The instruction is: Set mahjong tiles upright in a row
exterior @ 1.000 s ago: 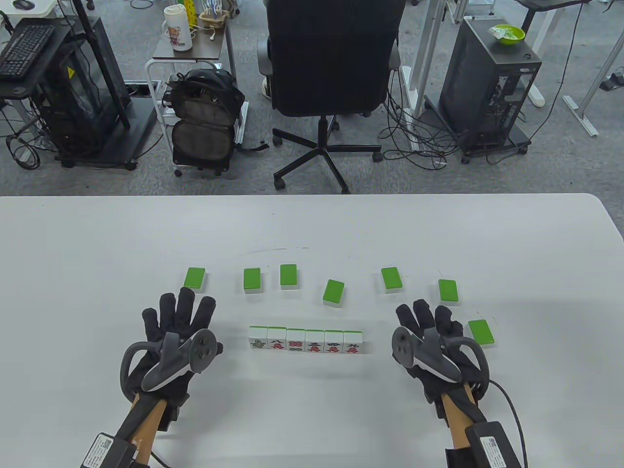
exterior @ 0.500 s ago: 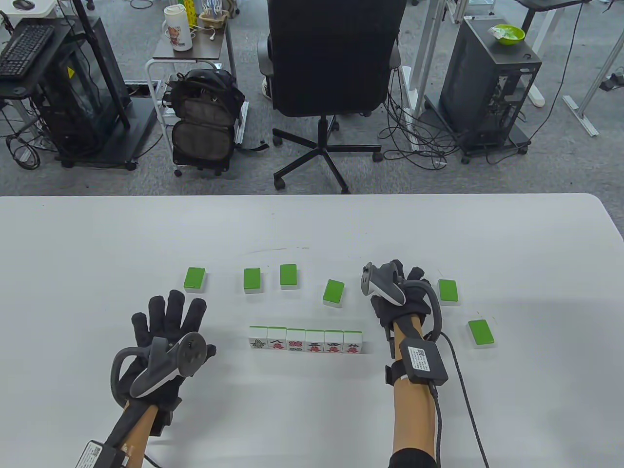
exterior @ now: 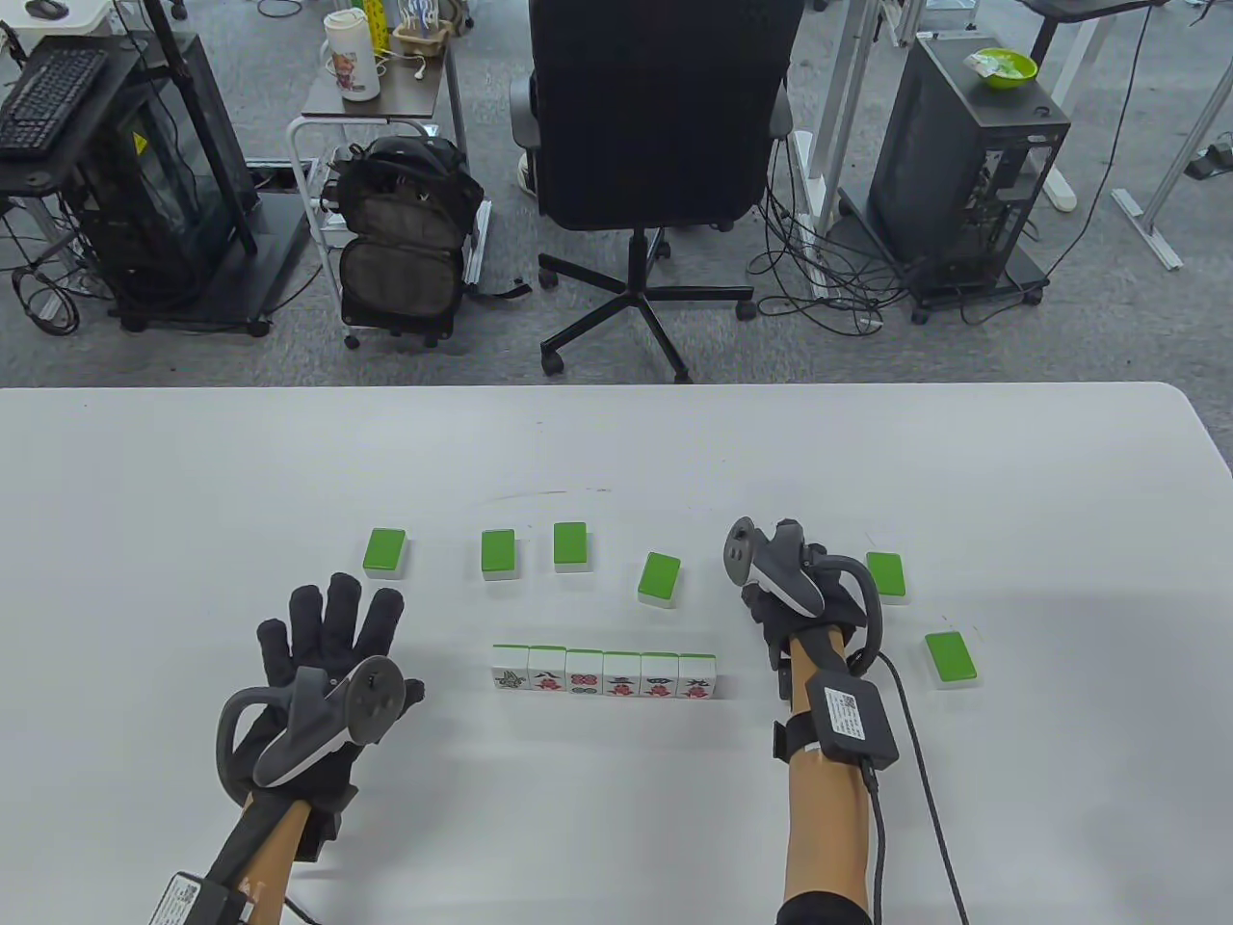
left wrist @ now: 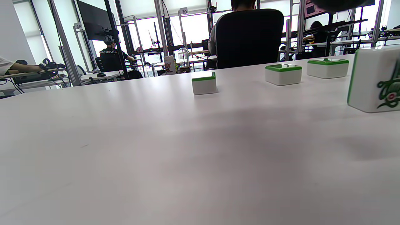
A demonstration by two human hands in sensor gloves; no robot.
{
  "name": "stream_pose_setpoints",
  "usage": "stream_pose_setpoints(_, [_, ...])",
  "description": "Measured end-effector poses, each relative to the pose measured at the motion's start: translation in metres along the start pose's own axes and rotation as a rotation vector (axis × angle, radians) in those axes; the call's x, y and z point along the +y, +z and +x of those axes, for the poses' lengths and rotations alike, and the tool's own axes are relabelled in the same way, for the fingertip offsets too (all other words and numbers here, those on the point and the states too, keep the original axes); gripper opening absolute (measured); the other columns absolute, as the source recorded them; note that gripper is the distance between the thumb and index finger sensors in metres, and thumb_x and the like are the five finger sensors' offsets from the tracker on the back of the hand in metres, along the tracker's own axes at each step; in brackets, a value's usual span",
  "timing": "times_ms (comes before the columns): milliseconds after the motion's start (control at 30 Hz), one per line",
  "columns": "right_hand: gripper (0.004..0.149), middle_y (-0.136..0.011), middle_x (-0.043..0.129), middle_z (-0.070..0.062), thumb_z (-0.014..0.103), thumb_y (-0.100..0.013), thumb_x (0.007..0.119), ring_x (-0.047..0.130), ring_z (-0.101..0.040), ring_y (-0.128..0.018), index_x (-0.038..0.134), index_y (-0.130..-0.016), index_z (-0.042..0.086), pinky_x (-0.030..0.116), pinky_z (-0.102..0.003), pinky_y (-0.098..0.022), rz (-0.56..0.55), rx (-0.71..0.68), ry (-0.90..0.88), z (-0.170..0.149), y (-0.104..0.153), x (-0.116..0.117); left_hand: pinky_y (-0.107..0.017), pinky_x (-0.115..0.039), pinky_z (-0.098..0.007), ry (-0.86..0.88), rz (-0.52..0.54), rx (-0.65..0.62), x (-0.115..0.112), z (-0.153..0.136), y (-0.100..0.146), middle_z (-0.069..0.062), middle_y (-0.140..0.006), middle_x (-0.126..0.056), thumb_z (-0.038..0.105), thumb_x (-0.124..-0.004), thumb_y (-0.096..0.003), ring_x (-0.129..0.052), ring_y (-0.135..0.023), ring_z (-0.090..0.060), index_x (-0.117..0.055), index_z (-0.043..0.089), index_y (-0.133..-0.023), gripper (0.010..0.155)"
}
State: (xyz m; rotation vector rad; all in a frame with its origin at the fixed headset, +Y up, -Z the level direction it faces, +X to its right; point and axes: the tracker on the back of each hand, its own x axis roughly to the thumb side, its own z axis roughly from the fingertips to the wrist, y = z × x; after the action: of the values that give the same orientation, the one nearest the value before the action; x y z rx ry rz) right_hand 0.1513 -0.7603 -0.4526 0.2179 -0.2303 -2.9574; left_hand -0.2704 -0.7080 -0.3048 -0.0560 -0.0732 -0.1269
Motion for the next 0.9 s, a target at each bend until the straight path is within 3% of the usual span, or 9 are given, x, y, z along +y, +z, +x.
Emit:
stream_pose_setpoints(200, [0.05, -0.109, 0.063, 0.007, 0.044, -0.048, 0.076, 0.086, -0.021, -0.085, 0.05, -0.09, 0.05, 0.073, -0.04, -0.073, -0.032, -0.128, 0.064, -0.017, 0.028, -0.018, -0.083, -0.019, -0.073, 0.011, -0.01, 0.01, -0.002, -0.003, -0.001, -0.015, -0.13, -0.005, 0.066, -0.063, -0.0595, -0.016, -0.119, -0.055, -0.005, 0.029, -0.12, 0.092])
stream_pose_setpoints(433, [0.058, -0.107, 0.068, 0.009, 0.044, -0.047, 0.078, 0.087, -0.02, -0.084, 0.045, -0.095, 0.048, 0.075, -0.039, -0.072, 0.055, -0.274, 0.062, -0.025, 0.071, -0.035, -0.083, -0.019, -0.073, 0.013, -0.012, 0.013, -0.002, -0.003, -0.001, -0.015, -0.13, -0.005, 0.066, -0.063, -0.0594, -0.016, -0.119, -0.054, -0.005, 0.029, -0.12, 0.092])
stream_pose_setpoints(633, [0.068, -0.106, 0.07, 0.01, 0.045, -0.046, 0.079, 0.088, -0.019, -0.084, 0.039, -0.101, 0.04, 0.076, -0.037, -0.072, 0.11, -0.386, 0.078, -0.01, 0.097, -0.032, -0.083, -0.02, -0.072, 0.009, -0.01, 0.009, -0.002, -0.003, -0.001, -0.015, -0.13, -0.005, 0.066, -0.064, -0.0591, -0.016, -0.119, -0.055, -0.005, 0.029, -0.12, 0.092])
stream_pose_setpoints(900, [0.071, -0.105, 0.07, 0.01, 0.045, -0.046, 0.079, 0.088, -0.018, -0.083, 0.037, -0.103, 0.035, 0.076, -0.037, -0.071, 0.146, -0.433, 0.099, 0.013, 0.102, -0.022, -0.083, -0.02, -0.072, -0.002, -0.01, 0.004, -0.003, -0.002, 0.0, -0.015, -0.13, -0.006, 0.066, -0.064, -0.0592, -0.017, -0.119, -0.055, -0.004, 0.029, -0.12, 0.093])
